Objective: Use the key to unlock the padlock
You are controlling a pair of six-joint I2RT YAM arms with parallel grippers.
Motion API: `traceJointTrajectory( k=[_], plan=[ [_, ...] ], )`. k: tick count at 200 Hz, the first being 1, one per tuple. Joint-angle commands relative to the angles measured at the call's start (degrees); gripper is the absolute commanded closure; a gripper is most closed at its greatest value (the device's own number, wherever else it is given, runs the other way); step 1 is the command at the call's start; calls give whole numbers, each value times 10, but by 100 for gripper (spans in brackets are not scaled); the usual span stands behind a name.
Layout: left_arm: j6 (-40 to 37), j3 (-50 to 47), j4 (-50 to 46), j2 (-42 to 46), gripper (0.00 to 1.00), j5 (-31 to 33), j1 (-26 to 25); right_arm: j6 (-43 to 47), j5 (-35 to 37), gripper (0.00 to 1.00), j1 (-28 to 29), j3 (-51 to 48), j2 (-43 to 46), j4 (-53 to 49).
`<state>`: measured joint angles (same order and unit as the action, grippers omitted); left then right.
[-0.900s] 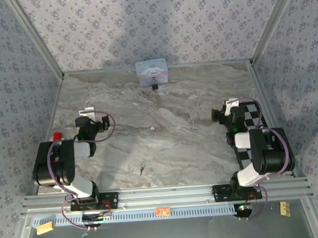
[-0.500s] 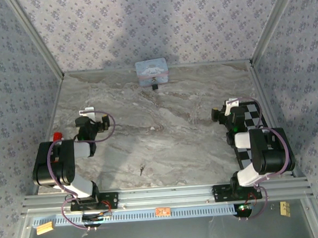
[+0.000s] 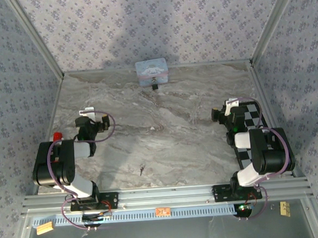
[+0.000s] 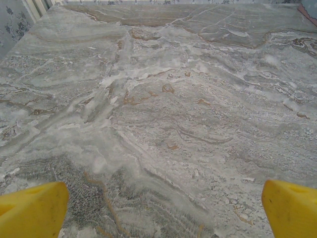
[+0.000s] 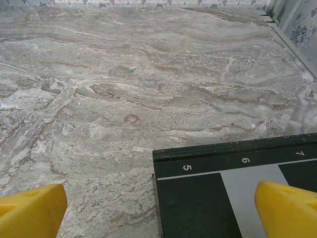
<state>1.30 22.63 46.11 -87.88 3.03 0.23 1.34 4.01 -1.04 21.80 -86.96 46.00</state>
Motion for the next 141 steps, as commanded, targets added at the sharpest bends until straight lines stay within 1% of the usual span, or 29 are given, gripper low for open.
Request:
traceJointTrajectory(
  k=[1, 42, 68, 78, 86, 104, 117, 128, 141],
  plan=[
    [-5, 11, 4, 0, 0, 2, -1, 1, -5, 1, -4, 8, -2, -1],
    [3, 13, 0, 0, 0, -7, 7, 1, -5, 1, -4, 8, -2, -1],
    [6, 15, -3, 3, 0, 2, 7, 3, -8, 1, -4, 7, -1, 1],
    [4, 24, -40, 27, 0, 0, 7, 18, -29, 1, 1, 10, 8, -9],
    [1, 36, -86, 55, 0, -4, 5, 30, -27, 1, 9, 10, 24, -24],
    [-5, 57, -177, 128, 0, 3, -7, 23, 26, 1, 23, 15, 86, -81],
    [-1, 61, -218, 184, 0, 35, -32, 16, 34, 1, 25, 14, 147, -113],
    [32, 69, -258, 228, 0, 60, -49, -2, 13, 1, 23, 19, 200, -146],
    [102, 89, -321, 272, 0, 80, -55, -23, -39, 1, 23, 48, 252, -212]
  ],
)
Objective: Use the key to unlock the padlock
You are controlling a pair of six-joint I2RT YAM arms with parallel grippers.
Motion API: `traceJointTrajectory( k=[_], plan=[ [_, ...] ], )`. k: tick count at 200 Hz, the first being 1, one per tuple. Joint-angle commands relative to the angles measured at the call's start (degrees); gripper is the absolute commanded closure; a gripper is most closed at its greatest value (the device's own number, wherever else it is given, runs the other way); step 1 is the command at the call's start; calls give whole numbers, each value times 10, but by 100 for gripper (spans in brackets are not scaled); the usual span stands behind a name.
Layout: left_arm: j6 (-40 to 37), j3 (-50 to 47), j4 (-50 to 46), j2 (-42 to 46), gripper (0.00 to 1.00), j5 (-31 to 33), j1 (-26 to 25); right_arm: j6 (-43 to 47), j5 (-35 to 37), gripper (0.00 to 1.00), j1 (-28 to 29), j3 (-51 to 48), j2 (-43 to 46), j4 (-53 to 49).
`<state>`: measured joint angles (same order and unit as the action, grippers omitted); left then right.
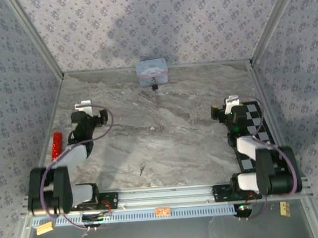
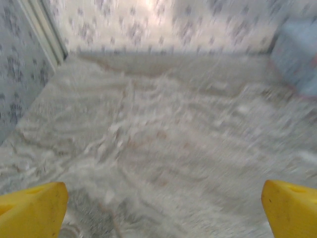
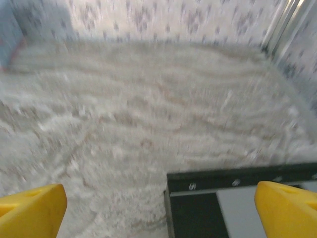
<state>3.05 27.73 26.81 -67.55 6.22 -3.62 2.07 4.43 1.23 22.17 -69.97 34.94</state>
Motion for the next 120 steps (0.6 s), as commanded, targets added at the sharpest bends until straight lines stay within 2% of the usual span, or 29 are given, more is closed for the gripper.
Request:
traceJointTrajectory(
  k=[1, 19, 28, 54, 73, 87, 102, 106, 120],
  plan=[
    [91, 40, -134, 71, 0, 51, -17, -32, -48, 1, 1, 47, 86, -109],
    [221, 99, -282, 112, 0, 122, -16, -52, -114, 1, 11, 119, 131, -258],
    [262, 132, -362, 126, 0, 134, -15, -69, -134, 1, 18, 161, 145, -332],
    [268, 179, -466, 158, 0, 41, -13, -161, -176, 1, 28, 241, 177, -475],
    [317, 162, -492, 202, 0, 1, -12, -173, -247, 1, 28, 230, 228, -481],
    [361, 129, -506, 243, 0, -5, -12, -224, -222, 1, 27, 184, 294, -444],
    [353, 82, -475, 279, 0, -54, -11, -324, -118, 1, 25, 138, 372, -466],
    [348, 74, -474, 283, 0, -68, -11, -345, -109, 1, 25, 126, 391, -471],
    [332, 69, -489, 290, 0, -110, -12, -325, -110, 1, 15, 105, 435, -466]
  ],
)
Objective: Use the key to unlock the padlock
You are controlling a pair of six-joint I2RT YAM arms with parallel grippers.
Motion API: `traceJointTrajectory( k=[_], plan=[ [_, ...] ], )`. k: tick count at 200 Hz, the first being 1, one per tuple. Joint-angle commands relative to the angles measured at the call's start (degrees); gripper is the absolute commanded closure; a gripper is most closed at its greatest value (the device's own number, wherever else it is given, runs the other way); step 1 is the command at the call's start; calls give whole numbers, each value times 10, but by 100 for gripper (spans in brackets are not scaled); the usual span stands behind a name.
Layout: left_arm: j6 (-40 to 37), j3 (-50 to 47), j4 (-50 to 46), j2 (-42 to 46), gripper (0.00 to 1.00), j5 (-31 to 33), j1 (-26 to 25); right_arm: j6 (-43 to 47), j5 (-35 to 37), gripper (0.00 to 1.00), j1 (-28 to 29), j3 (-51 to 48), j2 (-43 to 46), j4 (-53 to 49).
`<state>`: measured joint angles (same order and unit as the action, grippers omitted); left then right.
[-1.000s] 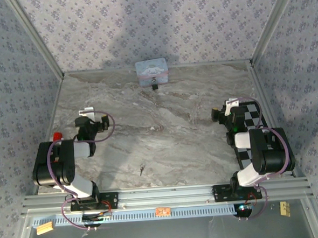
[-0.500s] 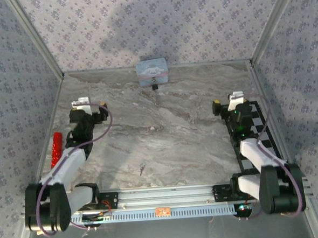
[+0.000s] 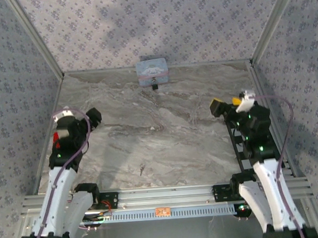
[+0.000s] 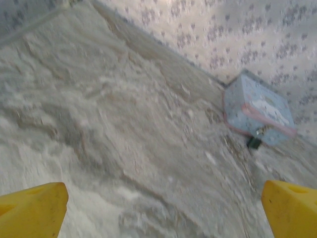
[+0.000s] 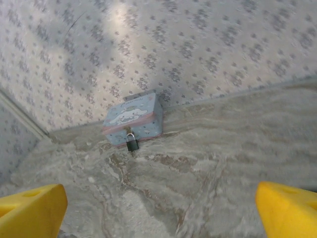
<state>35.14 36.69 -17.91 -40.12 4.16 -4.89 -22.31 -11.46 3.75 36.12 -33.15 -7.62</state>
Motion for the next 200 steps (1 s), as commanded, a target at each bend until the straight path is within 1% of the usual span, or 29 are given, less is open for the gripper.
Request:
traceJointTrajectory(
  k=[1, 11, 24, 37, 46, 53, 68, 88, 107, 123, 138, 154, 175, 185, 189, 200],
  plan=[
    [10, -21, -43, 16, 0, -93, 1, -81, 47, 1, -10, -35, 68, -41],
    [-1, -22, -52, 18, 0, -126, 1, -67, 24, 1, -8, -28, 70, -61],
    [1, -33, -50, 26, 0, -158, -4, -60, -1, 1, 2, -7, 49, -93],
    [11, -41, -54, 42, 0, -161, -13, -52, -4, 1, 31, 12, 20, -132],
    [5, -45, -57, 57, 0, -159, -18, -38, 6, 1, 65, 23, 1, -155],
    [1, -47, -62, 69, 0, -151, -23, -31, 28, 1, 98, 32, -14, -174],
    [-3, -58, -63, 91, 0, -136, -30, -12, 78, 1, 194, 44, -48, -190],
    [-2, -73, -58, 113, 0, -133, -34, -3, 170, 1, 348, 68, -111, -189],
    [1, -83, -66, 139, 0, -108, -36, 19, 252, 1, 483, 122, -217, -200],
    [-1, -95, -73, 167, 0, -86, -37, 41, 282, 1, 555, 187, -320, -233],
    [-2, -99, -87, 187, 0, -62, -37, 57, 281, 1, 597, 245, -405, -260],
    [-11, -98, -100, 203, 0, -46, -36, 71, 261, 1, 625, 292, -475, -266],
    [-17, -93, -121, 221, 0, -18, -36, 77, 224, 1, 638, 317, -541, -266],
    [-17, -94, -127, 229, 0, -5, -36, 76, 210, 1, 642, 347, -570, -266],
    [-16, -93, -129, 232, 0, 2, -36, 76, 204, 1, 643, 353, -583, -280],
    [-10, -89, -142, 235, 0, 27, -36, 76, 204, 1, 650, 375, -618, -290]
  ],
)
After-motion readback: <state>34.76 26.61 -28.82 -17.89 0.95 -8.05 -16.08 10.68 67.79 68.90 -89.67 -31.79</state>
